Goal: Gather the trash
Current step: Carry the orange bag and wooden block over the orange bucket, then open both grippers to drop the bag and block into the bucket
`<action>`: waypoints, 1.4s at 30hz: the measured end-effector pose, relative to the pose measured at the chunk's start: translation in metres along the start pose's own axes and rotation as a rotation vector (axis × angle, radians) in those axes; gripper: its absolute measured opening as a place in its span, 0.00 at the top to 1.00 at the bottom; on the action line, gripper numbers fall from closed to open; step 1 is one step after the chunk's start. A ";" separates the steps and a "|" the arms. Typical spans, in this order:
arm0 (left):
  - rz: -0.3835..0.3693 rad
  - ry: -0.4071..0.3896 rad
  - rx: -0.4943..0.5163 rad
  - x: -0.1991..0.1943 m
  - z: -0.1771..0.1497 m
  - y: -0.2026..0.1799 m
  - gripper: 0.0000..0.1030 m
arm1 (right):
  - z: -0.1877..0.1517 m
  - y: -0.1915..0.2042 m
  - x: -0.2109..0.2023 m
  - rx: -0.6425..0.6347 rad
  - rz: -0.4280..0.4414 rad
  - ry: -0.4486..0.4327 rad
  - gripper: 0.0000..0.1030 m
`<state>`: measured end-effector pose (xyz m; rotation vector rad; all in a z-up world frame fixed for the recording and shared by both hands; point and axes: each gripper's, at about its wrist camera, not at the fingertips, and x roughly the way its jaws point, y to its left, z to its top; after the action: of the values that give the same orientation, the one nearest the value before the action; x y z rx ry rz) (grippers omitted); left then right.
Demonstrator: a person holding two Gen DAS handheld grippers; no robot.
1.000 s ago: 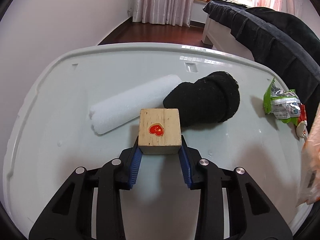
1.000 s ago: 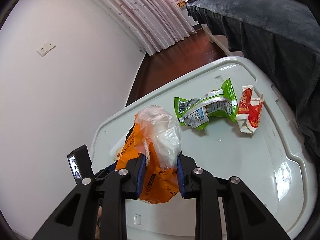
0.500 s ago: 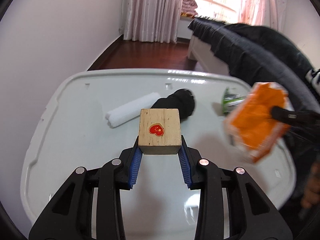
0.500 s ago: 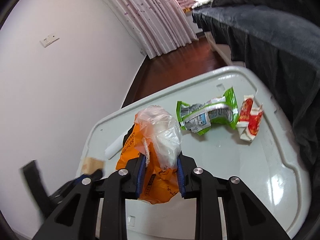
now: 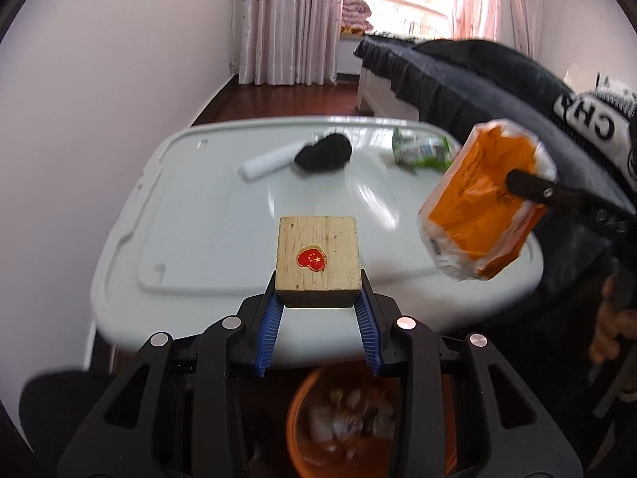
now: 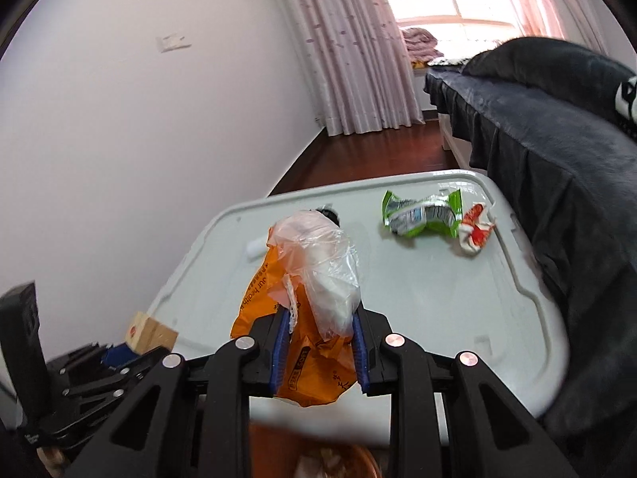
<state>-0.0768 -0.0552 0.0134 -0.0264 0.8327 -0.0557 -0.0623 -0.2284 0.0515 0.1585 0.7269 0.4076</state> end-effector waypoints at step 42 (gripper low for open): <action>-0.083 0.397 0.000 0.047 -0.095 0.000 0.66 | -0.134 0.011 0.001 0.049 -0.060 0.338 0.71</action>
<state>-0.1158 -0.0578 -0.0855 -0.0505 1.2285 -0.1420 -0.1551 -0.2185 -0.0449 0.1147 1.0728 0.3629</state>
